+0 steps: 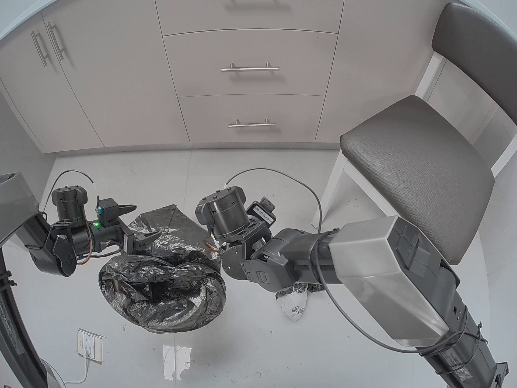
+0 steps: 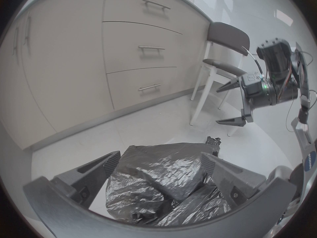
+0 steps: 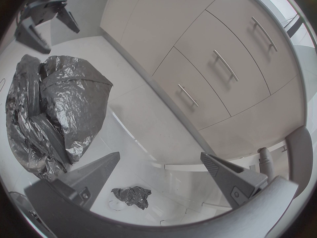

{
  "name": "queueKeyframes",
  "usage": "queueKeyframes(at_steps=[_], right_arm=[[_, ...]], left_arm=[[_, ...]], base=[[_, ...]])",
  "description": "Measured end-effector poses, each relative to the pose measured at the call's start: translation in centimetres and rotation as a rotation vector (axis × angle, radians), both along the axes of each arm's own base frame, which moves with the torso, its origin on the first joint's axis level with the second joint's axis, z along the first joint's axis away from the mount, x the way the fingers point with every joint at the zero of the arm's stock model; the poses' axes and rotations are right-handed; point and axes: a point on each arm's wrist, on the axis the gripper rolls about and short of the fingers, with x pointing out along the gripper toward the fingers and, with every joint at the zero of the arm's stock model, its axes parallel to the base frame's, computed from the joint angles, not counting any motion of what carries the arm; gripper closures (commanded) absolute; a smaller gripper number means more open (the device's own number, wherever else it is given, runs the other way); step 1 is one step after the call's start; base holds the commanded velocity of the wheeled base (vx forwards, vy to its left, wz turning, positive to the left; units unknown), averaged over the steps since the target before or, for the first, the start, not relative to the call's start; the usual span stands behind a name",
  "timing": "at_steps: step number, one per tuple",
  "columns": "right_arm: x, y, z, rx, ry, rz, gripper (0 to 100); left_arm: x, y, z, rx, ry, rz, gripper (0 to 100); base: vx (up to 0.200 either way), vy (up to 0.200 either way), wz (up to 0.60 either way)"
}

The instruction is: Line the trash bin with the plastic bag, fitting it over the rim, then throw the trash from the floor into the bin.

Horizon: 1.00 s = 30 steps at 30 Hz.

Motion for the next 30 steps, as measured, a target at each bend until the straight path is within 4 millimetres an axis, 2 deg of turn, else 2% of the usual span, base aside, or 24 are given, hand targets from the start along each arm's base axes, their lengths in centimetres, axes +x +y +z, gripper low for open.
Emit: queueKeyframes(at_steps=[5, 11, 23, 30], right_arm=[[0.1, -0.4, 1.4, 0.020, -0.016, -0.007, 0], [0.3, -0.8, 2.5, 0.036, -0.030, -0.013, 0], [0.5, -1.1, 2.9, 0.044, -0.036, -0.021, 0], [0.6, -1.2, 2.7, 0.046, -0.037, -0.024, 0]], left_arm=[[-0.2, -1.5, 0.1, 0.128, -0.056, 0.004, 0], [-1.0, -1.8, -1.2, 0.188, -0.046, 0.000, 0], [-3.1, -0.1, -2.8, 0.295, -0.082, -0.002, 0], [-4.7, 0.0, -3.4, 0.293, -0.086, 0.005, 0]], base=[[0.000, 0.000, 0.00], [0.000, 0.000, 0.00], [0.000, 0.000, 0.00], [0.000, 0.000, 0.00]])
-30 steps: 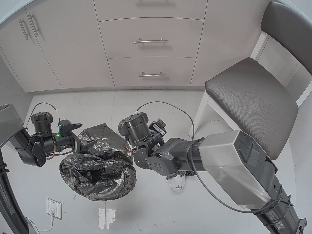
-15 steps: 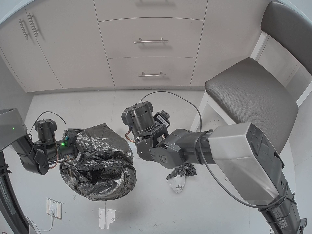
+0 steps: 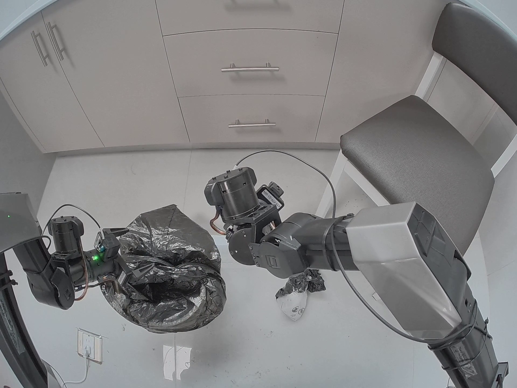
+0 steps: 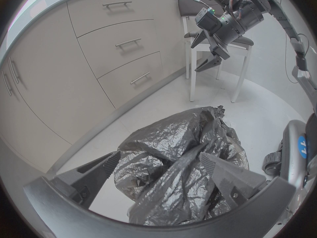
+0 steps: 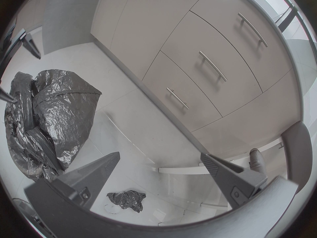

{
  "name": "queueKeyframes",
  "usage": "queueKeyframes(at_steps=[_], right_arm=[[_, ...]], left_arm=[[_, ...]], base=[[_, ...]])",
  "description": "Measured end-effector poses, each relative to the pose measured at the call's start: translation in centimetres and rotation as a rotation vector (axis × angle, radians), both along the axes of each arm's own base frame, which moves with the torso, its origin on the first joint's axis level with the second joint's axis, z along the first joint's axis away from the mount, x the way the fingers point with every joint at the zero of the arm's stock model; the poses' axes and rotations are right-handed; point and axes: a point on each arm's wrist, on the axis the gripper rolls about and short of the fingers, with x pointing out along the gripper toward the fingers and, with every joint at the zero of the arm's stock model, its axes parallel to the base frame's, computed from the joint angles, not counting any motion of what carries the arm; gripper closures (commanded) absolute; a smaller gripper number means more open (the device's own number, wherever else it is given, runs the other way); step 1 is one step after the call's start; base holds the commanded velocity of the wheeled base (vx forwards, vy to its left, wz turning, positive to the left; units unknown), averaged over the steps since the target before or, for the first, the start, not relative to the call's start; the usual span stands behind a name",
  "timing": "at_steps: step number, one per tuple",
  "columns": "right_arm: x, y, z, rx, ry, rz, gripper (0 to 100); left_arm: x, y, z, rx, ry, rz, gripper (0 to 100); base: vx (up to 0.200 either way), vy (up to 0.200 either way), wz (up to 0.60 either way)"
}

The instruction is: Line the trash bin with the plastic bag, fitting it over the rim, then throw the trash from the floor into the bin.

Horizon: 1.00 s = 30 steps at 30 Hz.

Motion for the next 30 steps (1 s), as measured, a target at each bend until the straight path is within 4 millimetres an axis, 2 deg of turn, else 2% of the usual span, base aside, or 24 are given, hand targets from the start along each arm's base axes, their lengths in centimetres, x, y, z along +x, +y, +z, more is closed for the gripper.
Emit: queueKeyframes(at_steps=[10, 21, 30], right_arm=[[0.0, 0.1, -0.3, -0.002, 0.002, 0.002, 0], [0.0, 0.2, -0.5, 0.000, 0.004, 0.001, 0], [0.1, 0.2, -1.1, -0.008, 0.011, 0.001, 0]], left_arm=[[-1.4, -0.1, -1.4, 0.001, 0.072, -0.002, 0], [0.1, 0.1, -3.0, 0.011, -0.008, 0.006, 0], [0.8, 0.2, -4.2, 0.001, 0.016, 0.012, 0]], base=[[0.000, 0.000, 0.00], [0.000, 0.000, 0.00], [0.000, 0.000, 0.00]])
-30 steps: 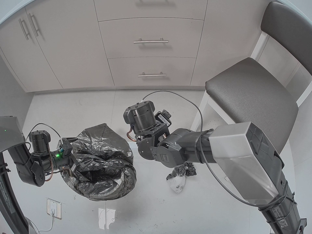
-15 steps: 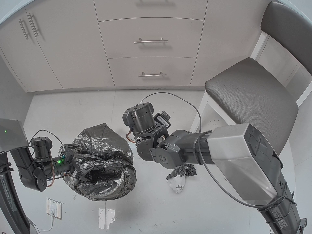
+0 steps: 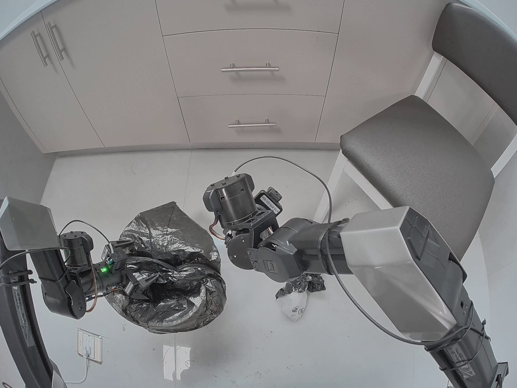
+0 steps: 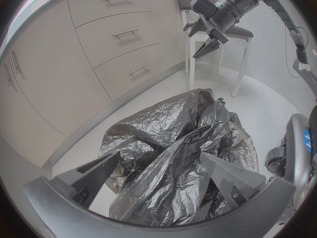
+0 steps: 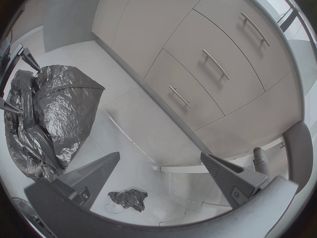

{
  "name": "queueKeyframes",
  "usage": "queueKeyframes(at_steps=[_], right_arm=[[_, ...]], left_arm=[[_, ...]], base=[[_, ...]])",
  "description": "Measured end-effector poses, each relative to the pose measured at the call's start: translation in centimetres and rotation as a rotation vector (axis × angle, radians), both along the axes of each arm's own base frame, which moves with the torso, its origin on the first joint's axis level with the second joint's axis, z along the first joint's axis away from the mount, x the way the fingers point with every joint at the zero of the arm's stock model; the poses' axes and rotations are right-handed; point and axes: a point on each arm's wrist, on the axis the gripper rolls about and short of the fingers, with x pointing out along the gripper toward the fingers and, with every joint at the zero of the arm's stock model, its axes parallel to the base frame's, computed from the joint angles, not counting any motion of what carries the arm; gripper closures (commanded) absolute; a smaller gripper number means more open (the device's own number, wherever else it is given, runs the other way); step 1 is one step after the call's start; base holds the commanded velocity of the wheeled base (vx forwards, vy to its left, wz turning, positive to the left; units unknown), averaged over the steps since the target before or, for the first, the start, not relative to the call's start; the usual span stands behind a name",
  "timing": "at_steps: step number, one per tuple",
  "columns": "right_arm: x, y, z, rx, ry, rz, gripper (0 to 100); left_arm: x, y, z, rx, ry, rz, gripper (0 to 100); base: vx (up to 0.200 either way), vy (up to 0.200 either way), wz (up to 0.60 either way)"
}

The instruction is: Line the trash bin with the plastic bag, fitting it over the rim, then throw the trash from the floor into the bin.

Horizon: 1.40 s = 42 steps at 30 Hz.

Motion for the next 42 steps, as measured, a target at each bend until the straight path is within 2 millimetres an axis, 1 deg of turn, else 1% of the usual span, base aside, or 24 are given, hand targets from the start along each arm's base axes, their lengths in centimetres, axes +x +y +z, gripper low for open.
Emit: queueKeyframes(at_steps=[1, 12, 26, 35, 42], right_arm=[[0.0, 0.0, 0.0, 0.000, 0.000, 0.000, 0], [-0.1, 0.2, -0.2, -0.002, 0.002, 0.004, 0], [-0.4, 0.4, -0.2, -0.001, 0.002, 0.010, 0], [-0.4, 0.5, -0.4, -0.003, 0.004, 0.011, 0], [-0.4, 0.5, -0.6, -0.007, 0.007, 0.011, 0]], left_arm=[[0.1, 0.0, -0.1, 0.000, 0.000, 0.001, 100], [0.7, 0.3, -0.4, -0.002, -0.011, 0.009, 100], [0.9, 0.4, 1.3, -0.067, -0.034, 0.040, 100], [2.5, 0.6, 2.5, -0.197, -0.040, 0.093, 100], [3.8, 0.6, 3.0, -0.308, -0.027, 0.128, 100]], base=[[0.000, 0.000, 0.00], [0.000, 0.000, 0.00], [0.000, 0.000, 0.00], [0.000, 0.000, 0.00], [0.000, 0.000, 0.00]])
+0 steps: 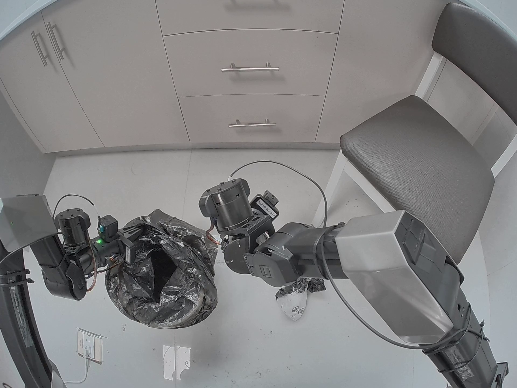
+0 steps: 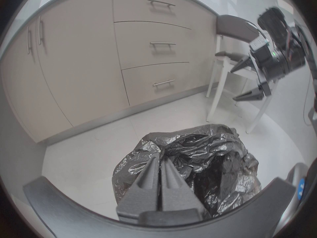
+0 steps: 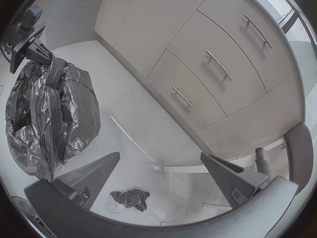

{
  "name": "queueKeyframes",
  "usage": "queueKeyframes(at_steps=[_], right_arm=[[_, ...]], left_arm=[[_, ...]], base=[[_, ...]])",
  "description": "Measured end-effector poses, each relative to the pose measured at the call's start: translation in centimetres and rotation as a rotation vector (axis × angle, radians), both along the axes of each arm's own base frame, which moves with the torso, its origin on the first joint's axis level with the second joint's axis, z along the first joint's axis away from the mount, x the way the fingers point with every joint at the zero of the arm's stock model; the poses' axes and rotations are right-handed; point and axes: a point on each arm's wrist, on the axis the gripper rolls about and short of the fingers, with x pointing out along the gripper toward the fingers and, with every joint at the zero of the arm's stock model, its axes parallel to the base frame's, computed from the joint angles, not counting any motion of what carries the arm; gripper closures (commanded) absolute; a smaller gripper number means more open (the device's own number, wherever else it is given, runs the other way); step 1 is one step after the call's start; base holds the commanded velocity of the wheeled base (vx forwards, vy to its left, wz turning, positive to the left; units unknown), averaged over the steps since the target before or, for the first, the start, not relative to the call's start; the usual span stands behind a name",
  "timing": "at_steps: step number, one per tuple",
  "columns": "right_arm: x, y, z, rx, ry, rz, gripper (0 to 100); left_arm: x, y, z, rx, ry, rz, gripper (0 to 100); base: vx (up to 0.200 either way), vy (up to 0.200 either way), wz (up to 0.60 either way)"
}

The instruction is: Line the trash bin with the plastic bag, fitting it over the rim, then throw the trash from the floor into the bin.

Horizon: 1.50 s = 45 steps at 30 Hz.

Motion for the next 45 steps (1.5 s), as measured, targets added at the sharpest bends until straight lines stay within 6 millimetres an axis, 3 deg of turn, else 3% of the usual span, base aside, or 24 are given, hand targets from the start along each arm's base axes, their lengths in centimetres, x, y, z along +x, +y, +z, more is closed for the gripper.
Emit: queueKeyframes(at_steps=[19, 34, 45], right_arm=[[0.0, 0.0, -0.3, -0.005, 0.004, 0.000, 0], [0.0, 0.0, -0.4, -0.006, 0.005, 0.000, 0], [0.1, 0.1, -0.6, -0.006, 0.006, 0.000, 0]], left_arm=[[2.9, 0.3, -1.4, -0.049, 0.085, 0.076, 100], [5.3, 0.8, -0.2, -0.089, 0.069, 0.097, 100], [6.2, 0.9, -0.6, -0.090, 0.068, 0.107, 100]], base=[[0.000, 0.000, 0.00], [0.000, 0.000, 0.00], [0.000, 0.000, 0.00]])
